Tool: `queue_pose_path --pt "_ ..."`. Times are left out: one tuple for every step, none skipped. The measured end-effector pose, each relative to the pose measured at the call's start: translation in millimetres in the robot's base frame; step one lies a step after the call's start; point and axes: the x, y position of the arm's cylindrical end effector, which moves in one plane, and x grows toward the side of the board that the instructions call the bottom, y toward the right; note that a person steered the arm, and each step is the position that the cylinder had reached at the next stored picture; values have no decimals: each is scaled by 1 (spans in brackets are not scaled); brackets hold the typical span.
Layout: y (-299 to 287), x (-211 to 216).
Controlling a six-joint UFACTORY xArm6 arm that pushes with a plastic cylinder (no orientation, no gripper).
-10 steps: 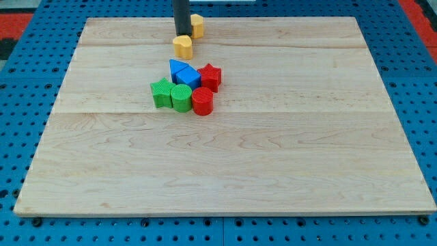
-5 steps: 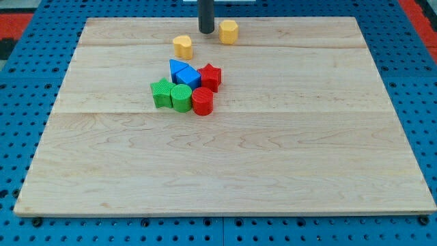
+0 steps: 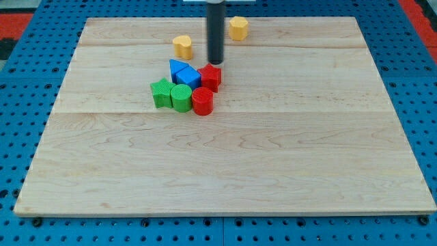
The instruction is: Move the yellow blocks to the top center of the board
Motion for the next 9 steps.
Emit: queue_pose_path --pt "-53 -12" --pt "-47 -51" --pt "-25 -63" --pt "-61 -65" --pt "-57 -88" --pt "-15 -89" --pt "-12 -90" --pt "-19 -73" --pt "43 -32"
